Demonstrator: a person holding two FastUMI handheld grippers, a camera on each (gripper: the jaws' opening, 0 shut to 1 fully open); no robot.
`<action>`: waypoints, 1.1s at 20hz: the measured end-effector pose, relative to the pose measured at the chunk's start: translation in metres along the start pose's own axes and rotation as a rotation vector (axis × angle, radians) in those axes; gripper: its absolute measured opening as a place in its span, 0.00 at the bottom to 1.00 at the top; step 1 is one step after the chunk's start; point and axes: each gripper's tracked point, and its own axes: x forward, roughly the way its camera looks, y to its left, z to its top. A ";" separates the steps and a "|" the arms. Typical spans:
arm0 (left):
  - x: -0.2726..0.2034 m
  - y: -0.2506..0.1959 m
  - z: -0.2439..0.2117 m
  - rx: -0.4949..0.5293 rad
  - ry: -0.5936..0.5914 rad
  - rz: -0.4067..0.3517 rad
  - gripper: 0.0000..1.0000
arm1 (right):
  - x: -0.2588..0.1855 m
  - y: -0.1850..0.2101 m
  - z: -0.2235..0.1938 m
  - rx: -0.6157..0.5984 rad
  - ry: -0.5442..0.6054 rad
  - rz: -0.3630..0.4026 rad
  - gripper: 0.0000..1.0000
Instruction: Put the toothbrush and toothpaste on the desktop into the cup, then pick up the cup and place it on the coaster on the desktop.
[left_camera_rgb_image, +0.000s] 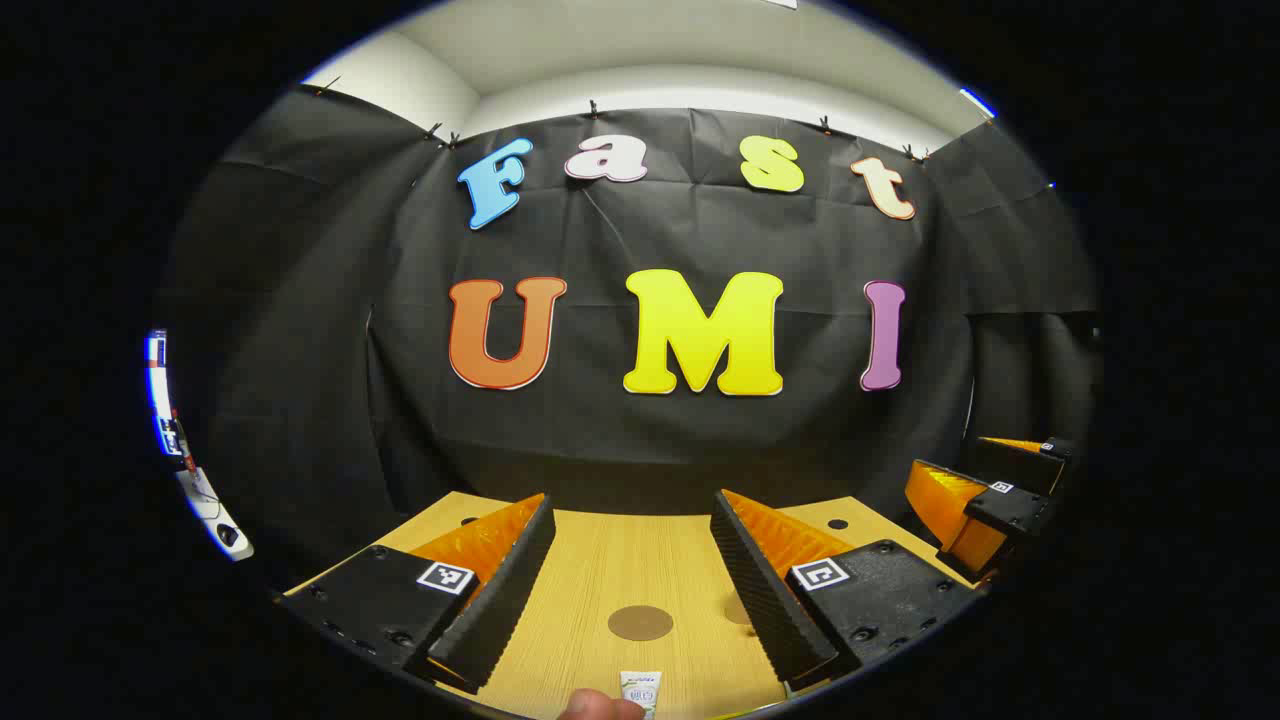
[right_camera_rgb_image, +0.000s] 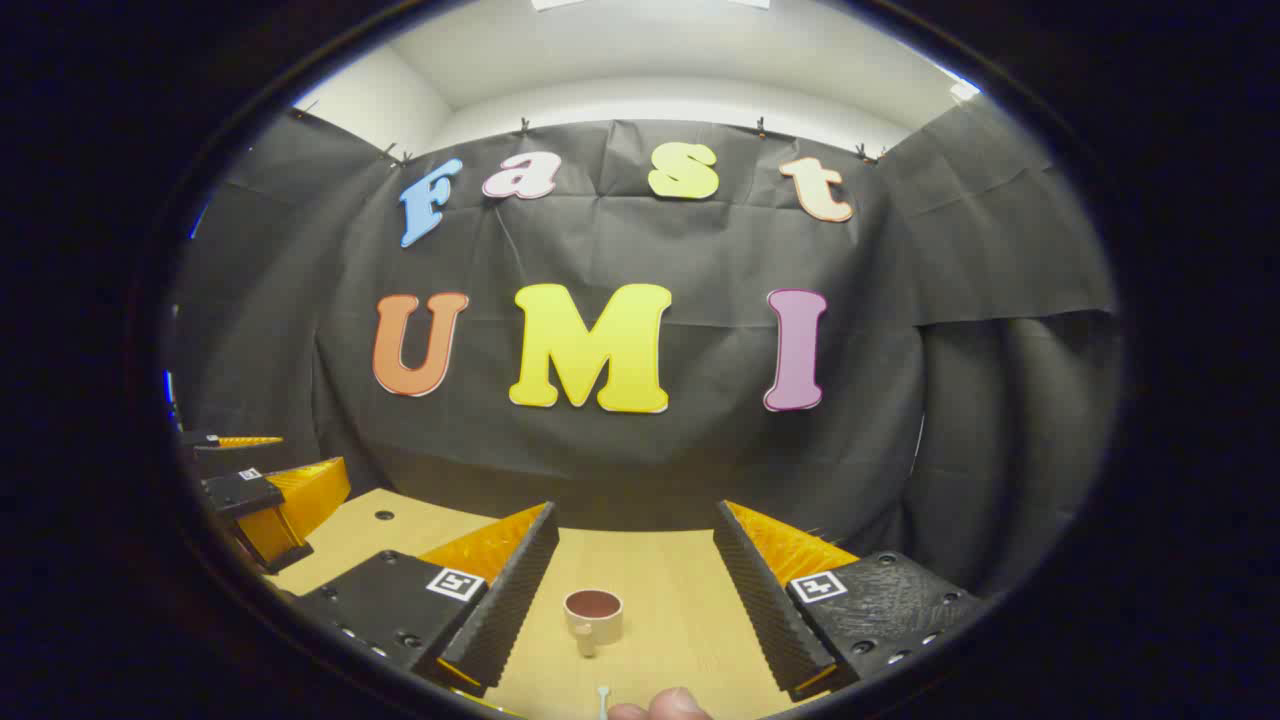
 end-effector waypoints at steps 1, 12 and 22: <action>0.000 0.001 0.000 -0.001 0.002 0.001 0.99 | 0.000 0.000 0.000 0.001 0.001 0.000 0.98; 0.001 -0.003 -0.003 0.008 0.001 0.001 0.99 | 0.004 -0.005 0.003 0.005 -0.012 0.000 0.95; 0.008 -0.015 -0.009 -0.009 0.015 -0.019 0.99 | 0.010 -0.012 -0.006 0.001 0.024 -0.003 0.95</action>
